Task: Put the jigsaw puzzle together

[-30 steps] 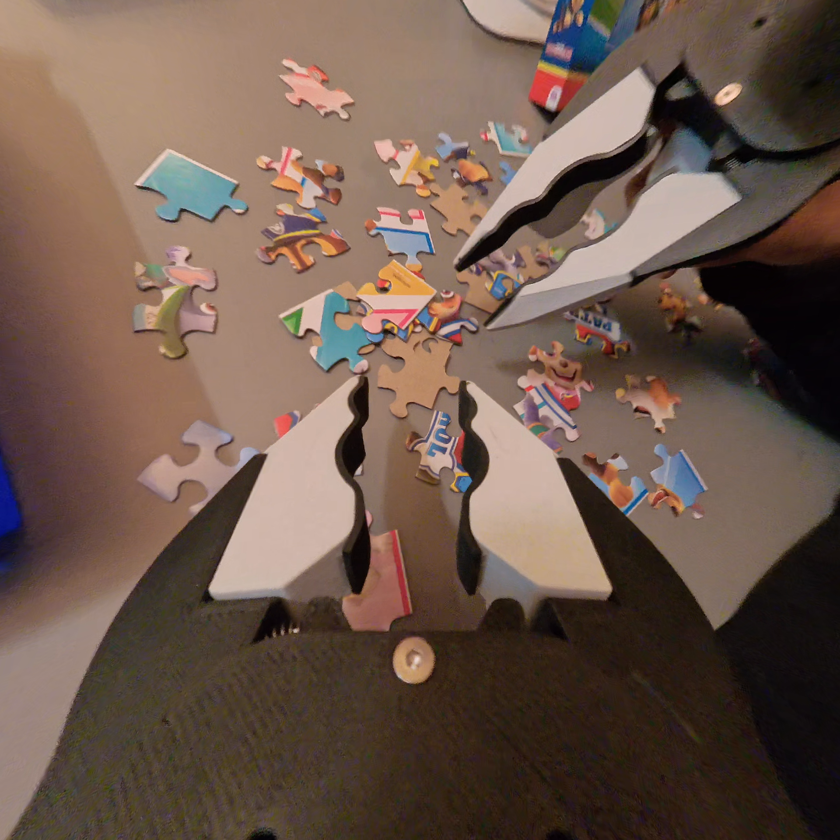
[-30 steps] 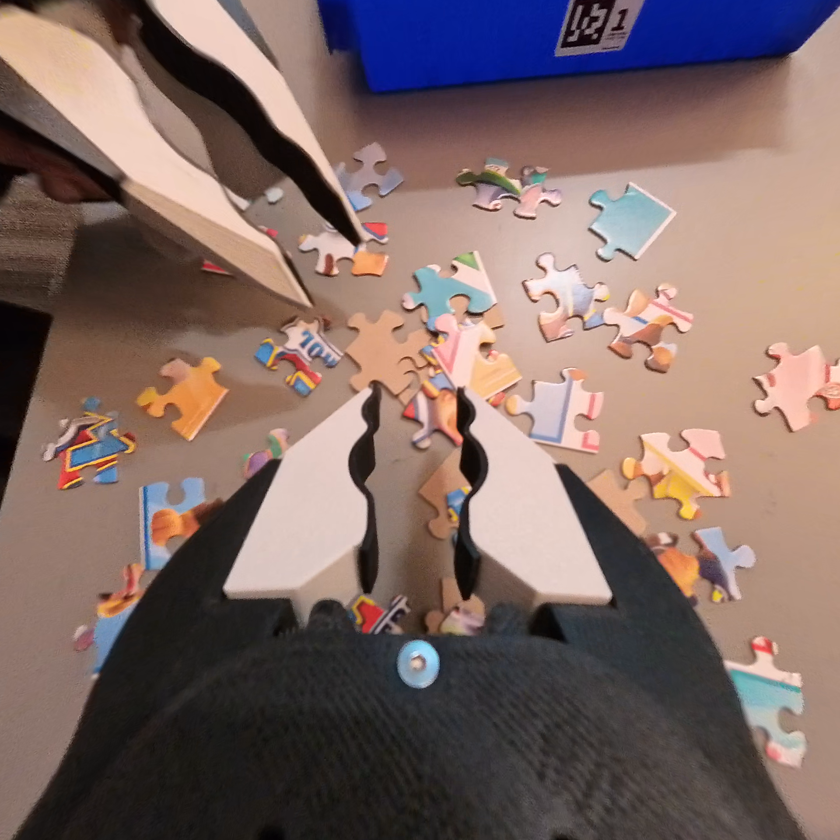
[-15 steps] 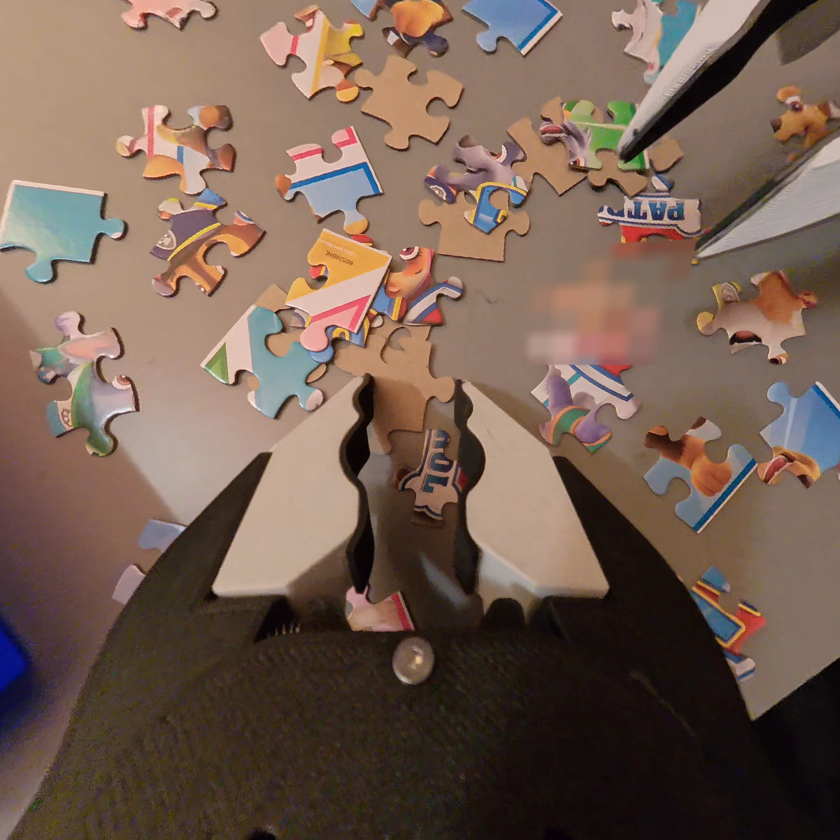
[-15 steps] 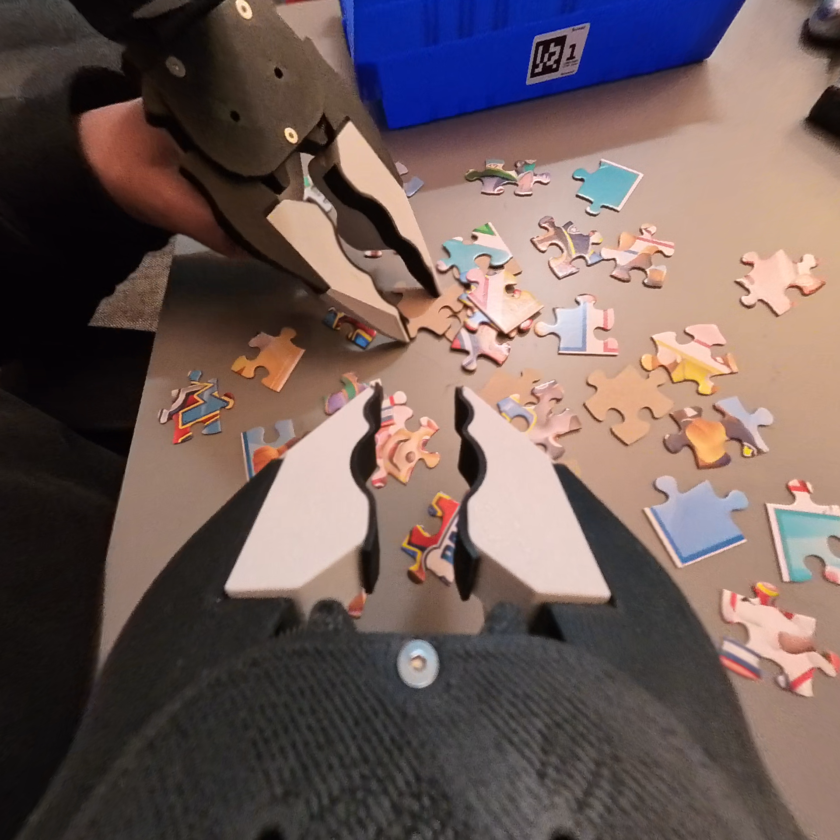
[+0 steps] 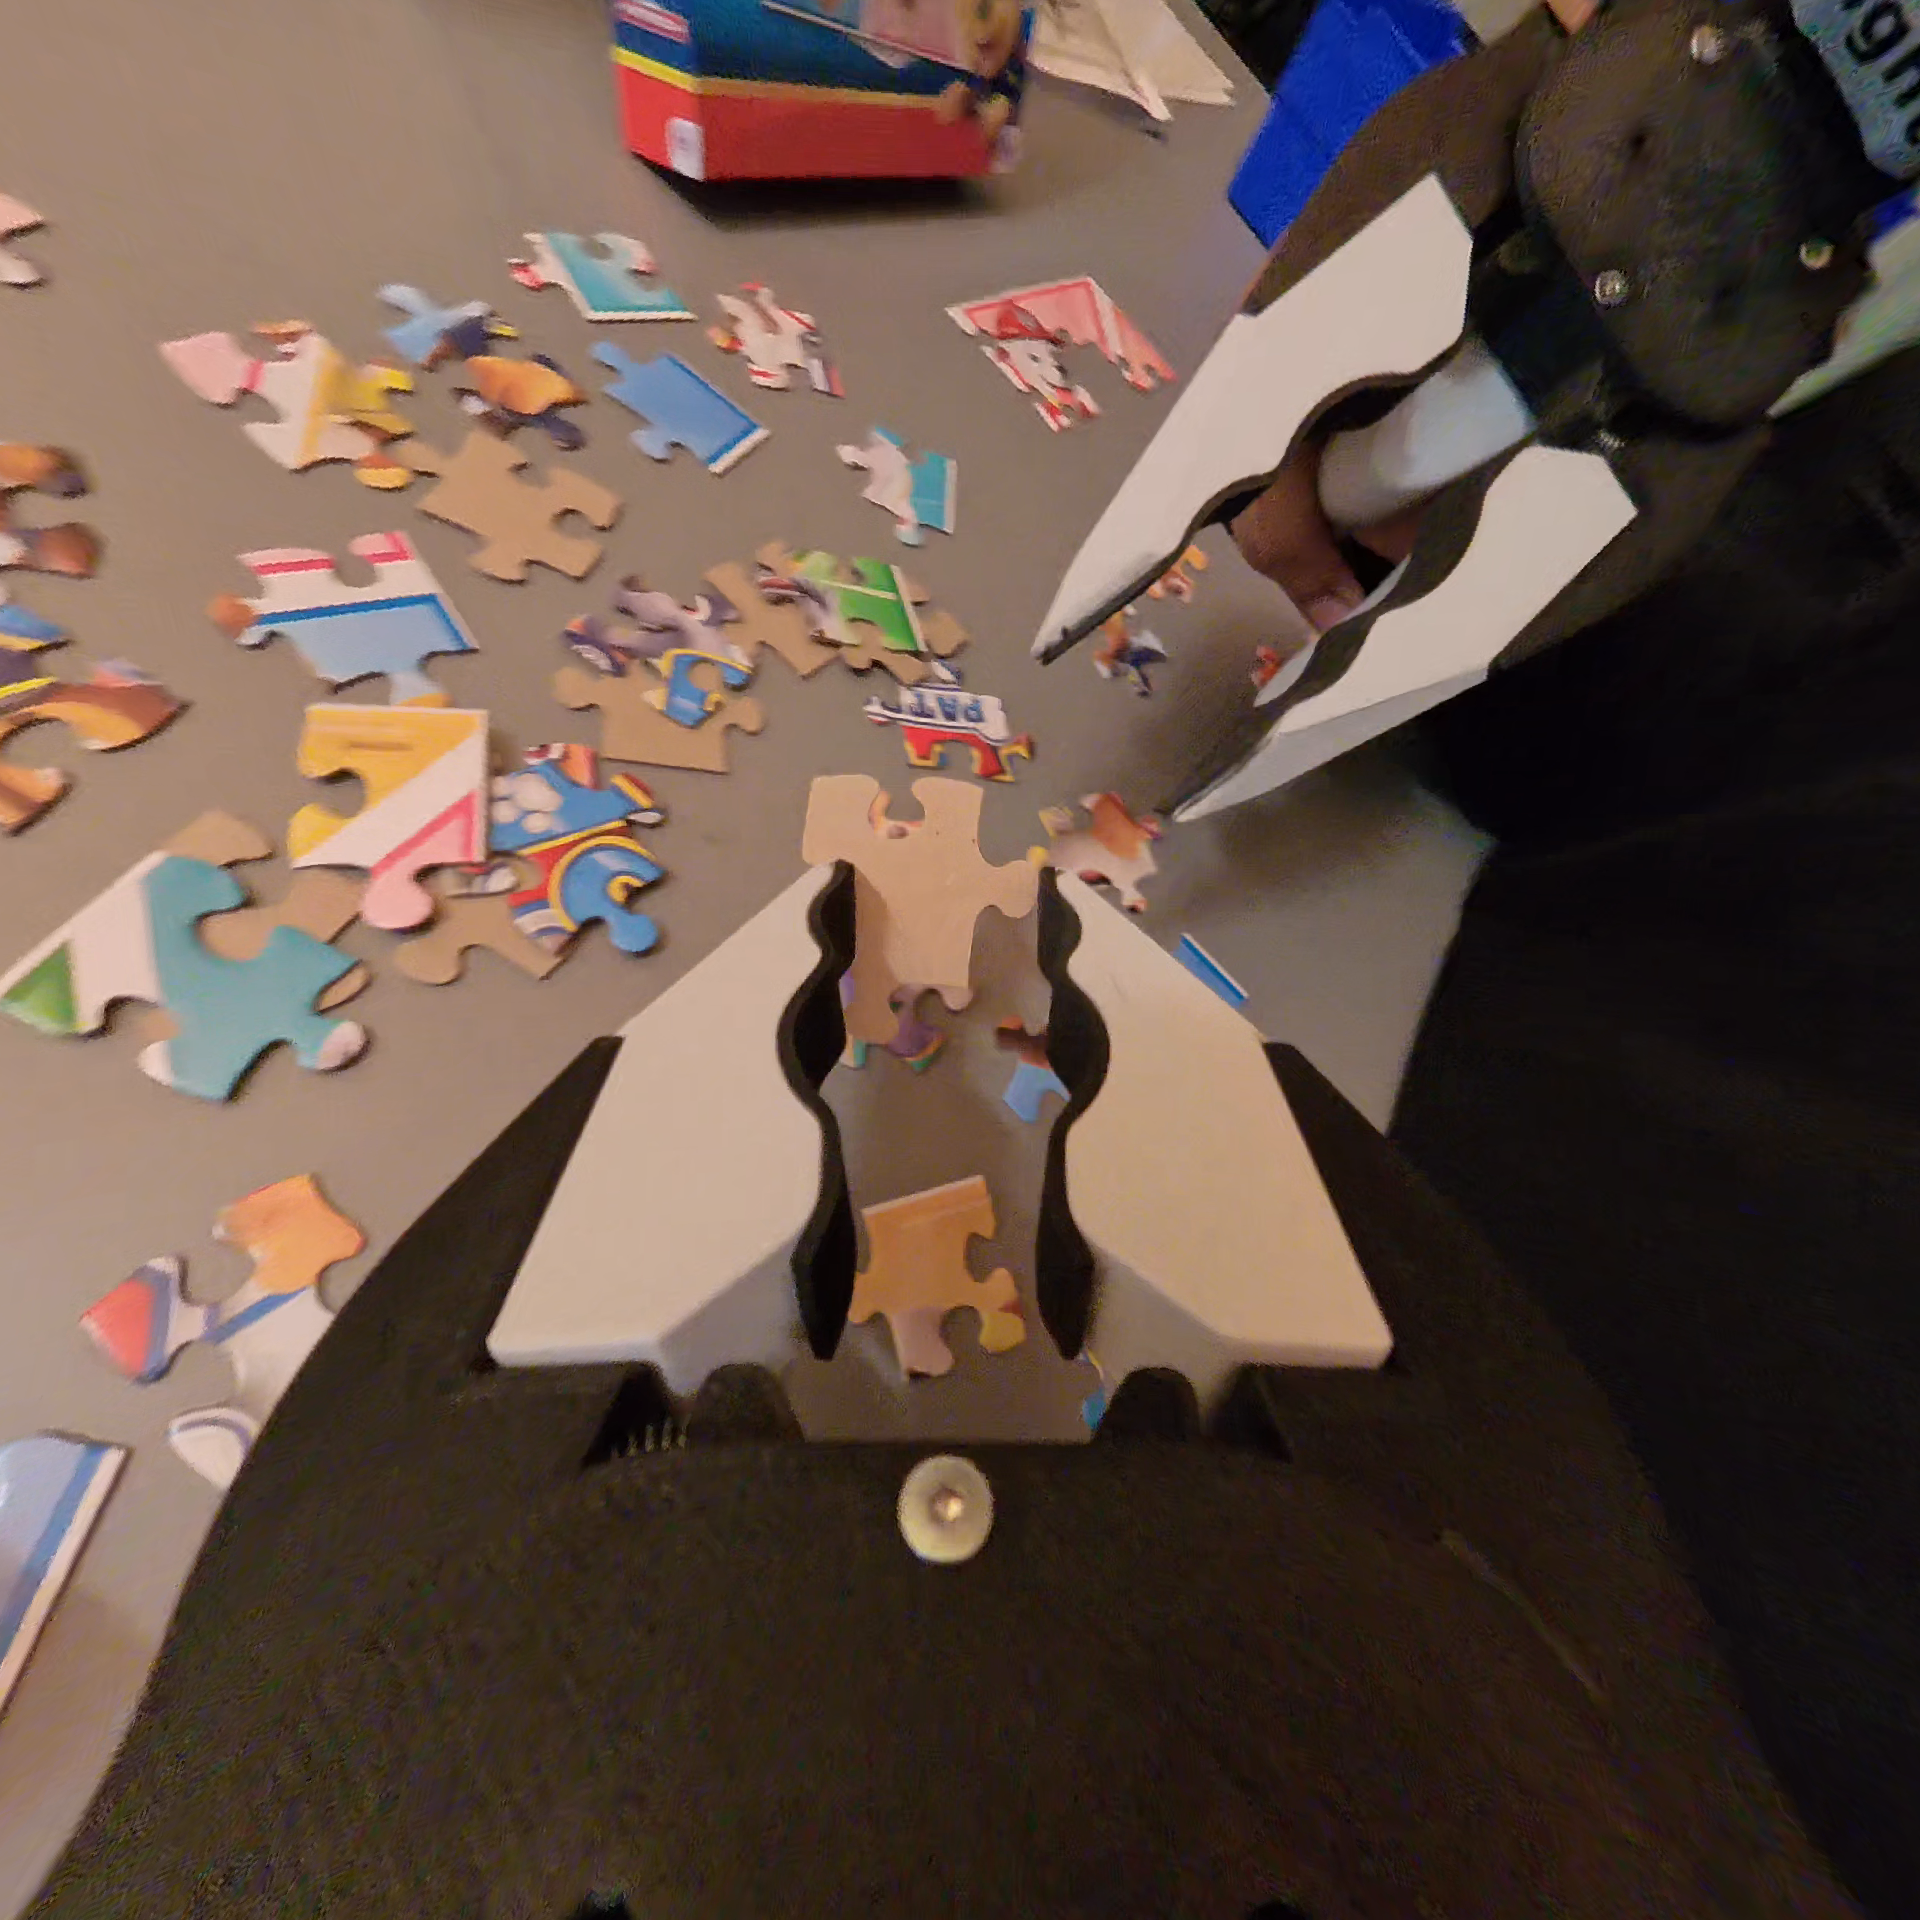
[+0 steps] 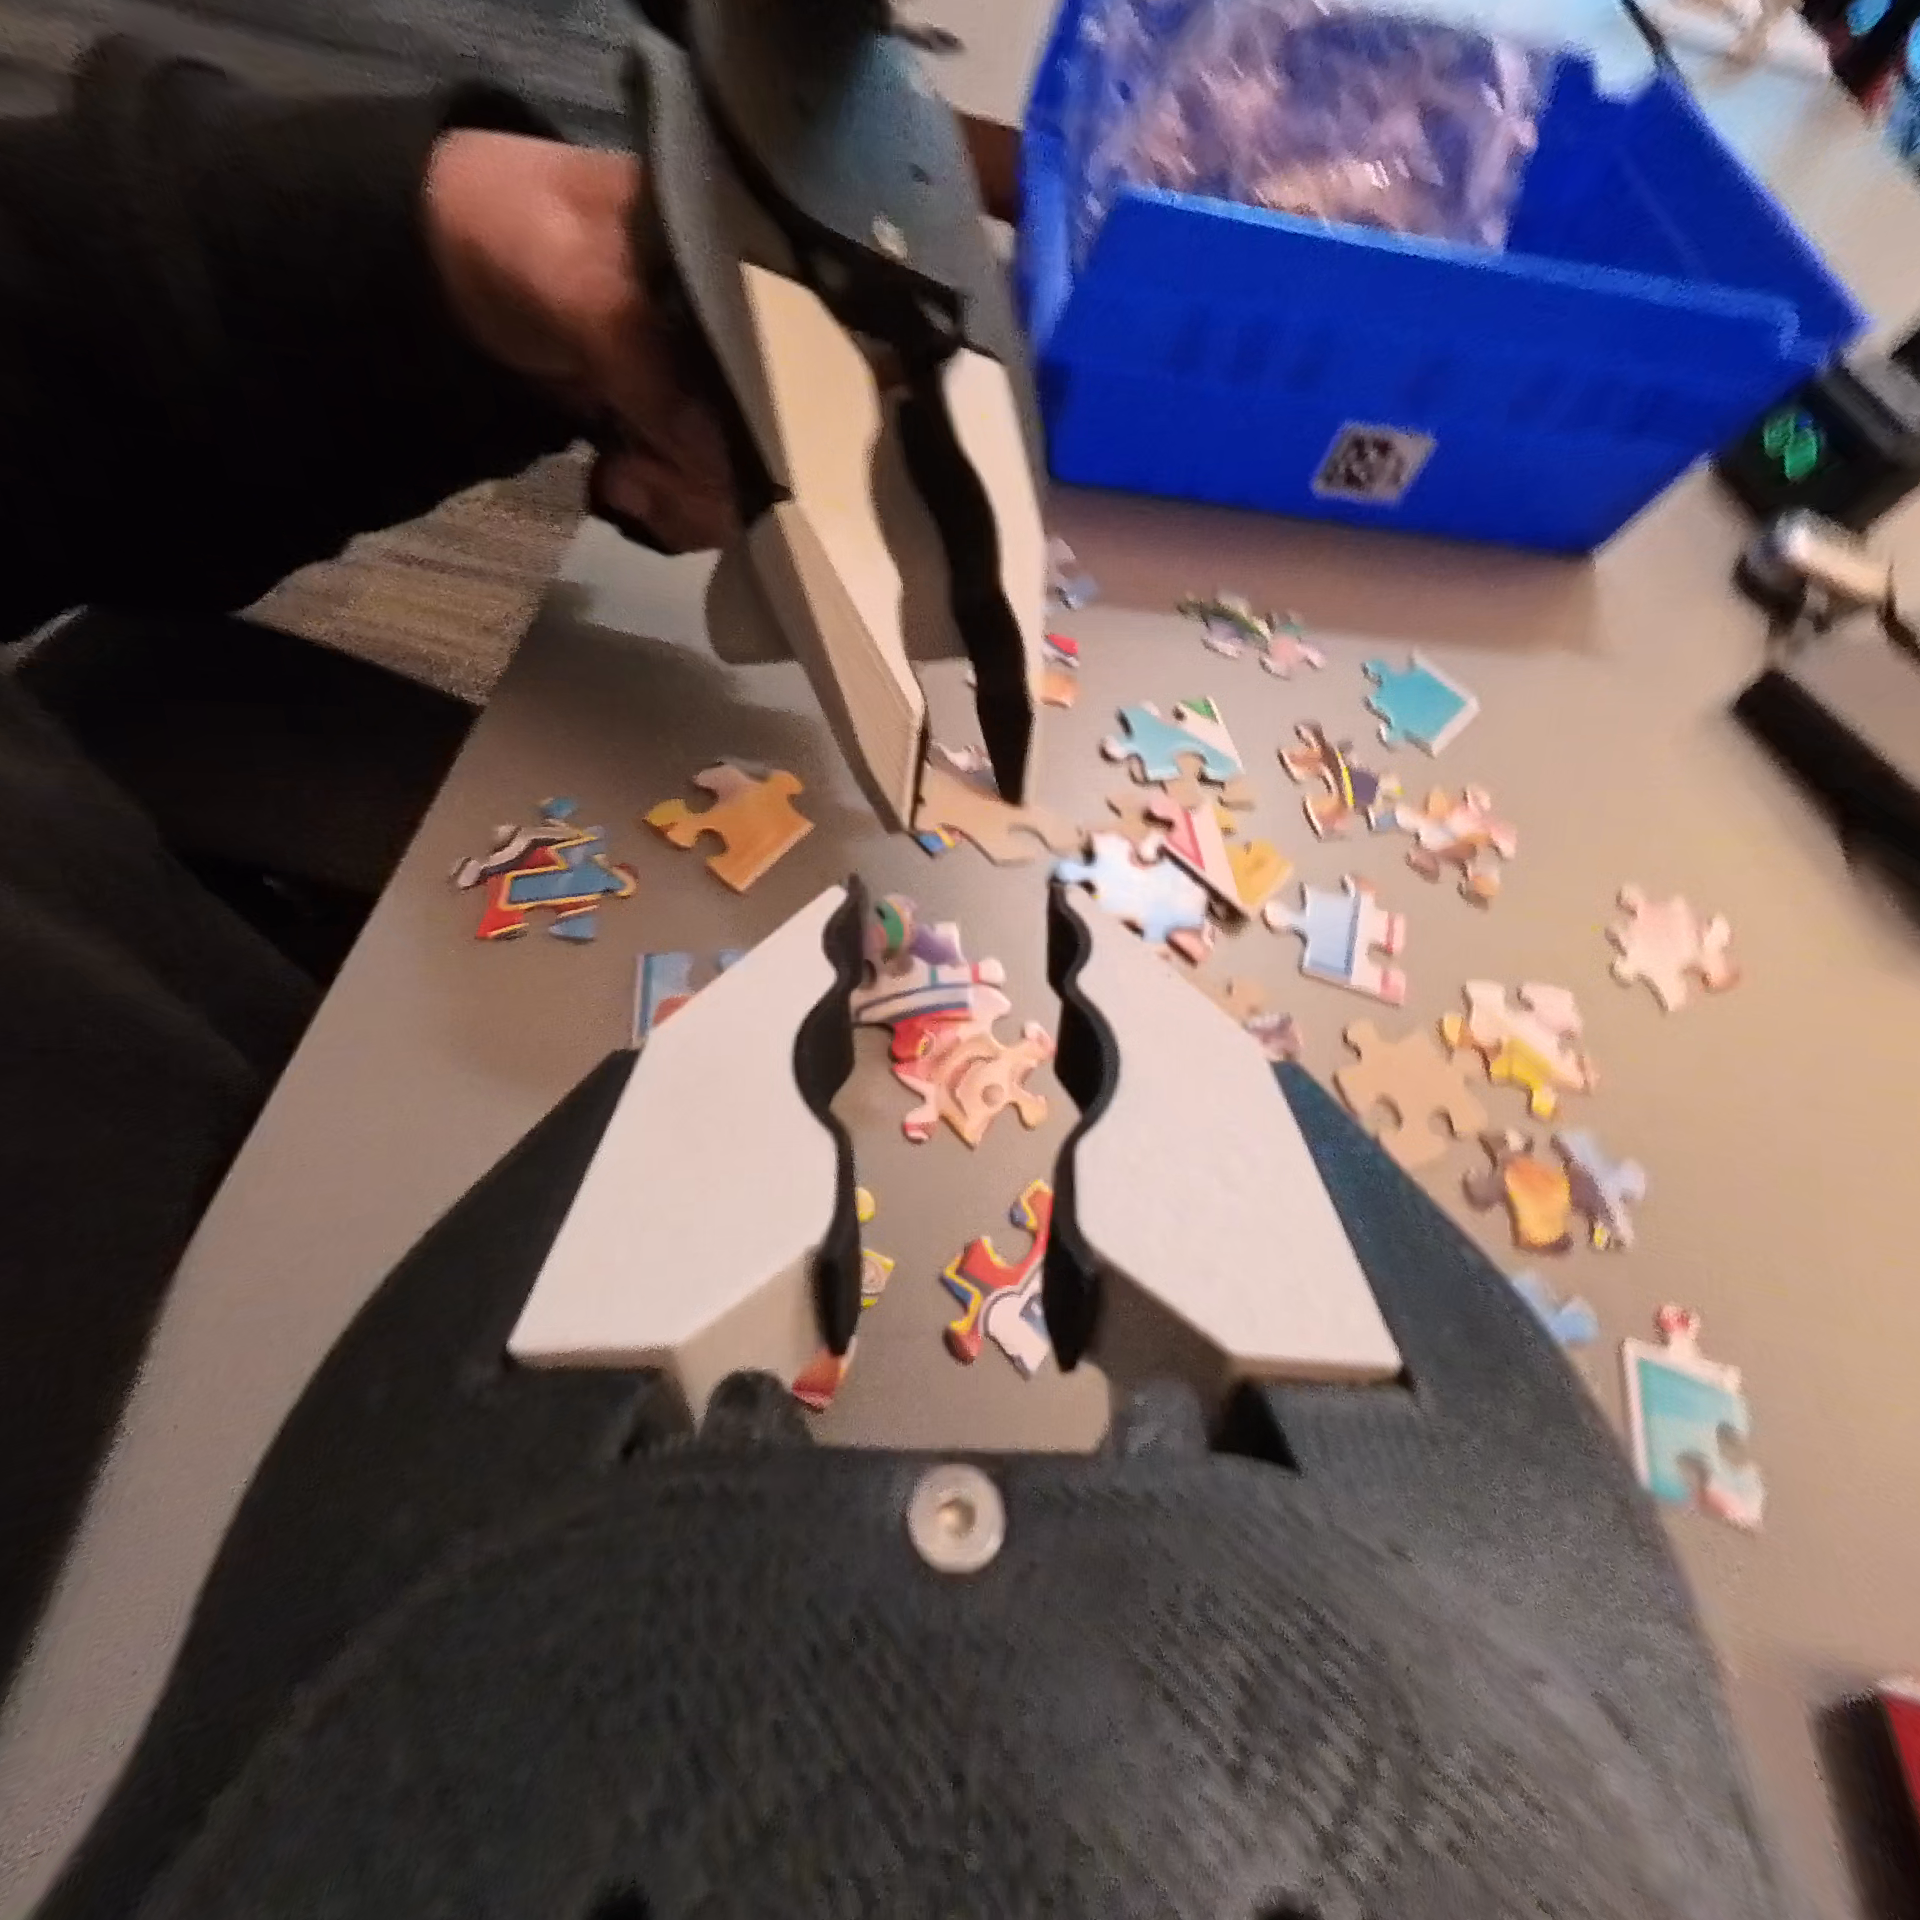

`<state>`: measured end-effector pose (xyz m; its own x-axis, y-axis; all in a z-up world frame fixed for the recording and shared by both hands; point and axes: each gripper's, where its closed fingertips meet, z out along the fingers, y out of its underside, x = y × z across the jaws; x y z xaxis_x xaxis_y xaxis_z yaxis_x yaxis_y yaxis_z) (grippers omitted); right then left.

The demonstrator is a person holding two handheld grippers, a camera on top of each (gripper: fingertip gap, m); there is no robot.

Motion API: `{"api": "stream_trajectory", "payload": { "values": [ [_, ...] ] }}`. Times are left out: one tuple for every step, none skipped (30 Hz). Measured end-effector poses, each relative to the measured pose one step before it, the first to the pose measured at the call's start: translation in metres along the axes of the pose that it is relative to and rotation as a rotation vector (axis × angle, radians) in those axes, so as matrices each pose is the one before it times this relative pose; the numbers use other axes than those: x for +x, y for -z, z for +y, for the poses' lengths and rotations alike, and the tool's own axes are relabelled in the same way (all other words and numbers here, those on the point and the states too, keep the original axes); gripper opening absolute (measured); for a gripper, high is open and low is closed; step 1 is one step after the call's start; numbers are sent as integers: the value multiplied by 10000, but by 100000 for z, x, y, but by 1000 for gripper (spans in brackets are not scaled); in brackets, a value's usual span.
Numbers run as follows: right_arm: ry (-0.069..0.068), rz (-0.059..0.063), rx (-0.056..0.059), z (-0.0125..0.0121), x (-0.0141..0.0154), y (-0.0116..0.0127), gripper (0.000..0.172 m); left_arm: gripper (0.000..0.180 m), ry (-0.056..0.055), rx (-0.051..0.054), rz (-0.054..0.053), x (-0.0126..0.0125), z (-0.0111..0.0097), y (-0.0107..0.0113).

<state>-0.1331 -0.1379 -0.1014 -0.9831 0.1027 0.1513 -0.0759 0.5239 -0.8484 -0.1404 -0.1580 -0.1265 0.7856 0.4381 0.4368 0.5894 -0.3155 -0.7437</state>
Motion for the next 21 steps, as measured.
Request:
{"api": "stream_trajectory", "payload": {
  "values": [
    [625, -36, 112, -379, -530, 139, 33, 33, -148, -175, 199, 594, 121, -83],
    [662, 123, -33, -207, -303, 78, 32, 33, -124, -179, 199, 569, 114, -138],
    [672, 208, -189, 36, -144, -28, 30, 33, -109, -159, 174, 484, 83, -162],
    [633, 274, -346, 321, 31, -130, 30, 33, -102, -126, 144, 397, 51, -160],
    [566, 287, -433, 519, 100, -233, 30, 33, -78, -101, 98, 284, 8, -170],
    [474, 179, -389, 536, -44, -274, 31, 33, -62, -89, 54, 163, 14, -161],
    [367, 75, -290, 411, -184, -267, 30, 33, -51, -54, 54, 135, -11, -141],
    [234, 50, -168, 231, -196, -218, 30, 33, -23, -31, 57, 116, -37, -131],
    [142, -3, -35, 22, -233, -147, 29, 33, -16, -29, 34, 67, -31, -122],
    [91, -35, 37, -93, -240, -88, 26, 33, -23, -29, 26, 71, -6, -103],
    [80, 3, 28, -86, -142, -48, 22, 33, -20, -39, 65, 142, 19, -94],
    [82, 54, -19, -7, -31, -52, 18, 33, -23, -30, 43, 115, -5, -82],
    [68, 56, -53, 59, 12, -55, 16, 33, -28, 1, 3, 59, -40, -59],
    [25, 37, -41, 71, 28, -54, 9, 33, -16, 22, 5, 51, -62, -27],
    [-38, 13, -15, 71, 38, -72, 6, 33, 13, 89, -61, -96, -156, 42],
    [-116, 2, 3, 100, 91, -98, 3, 33, 23, 188, -122, -217, -303, 152],
    [-216, -27, 74, 40, 110, -108, 0, 34, 34, 239, -170, -326, -364, 255],
    [-338, -36, 144, -1, 210, -95, 0, 37, 55, 253, -248, -476, -369, 321],
    [-487, 5, 174, 39, 424, -126, 0, 42, 61, 318, -350, -675, -469, 405],
    [-625, 53, 166, 171, 678, -166, 0, 45, 47, 392, -338, -689, -560, 464],
    [-767, 88, 161, 296, 951, -208, 0, 47, 88, 432, -321, -742, -673, 513]
  ]
}}
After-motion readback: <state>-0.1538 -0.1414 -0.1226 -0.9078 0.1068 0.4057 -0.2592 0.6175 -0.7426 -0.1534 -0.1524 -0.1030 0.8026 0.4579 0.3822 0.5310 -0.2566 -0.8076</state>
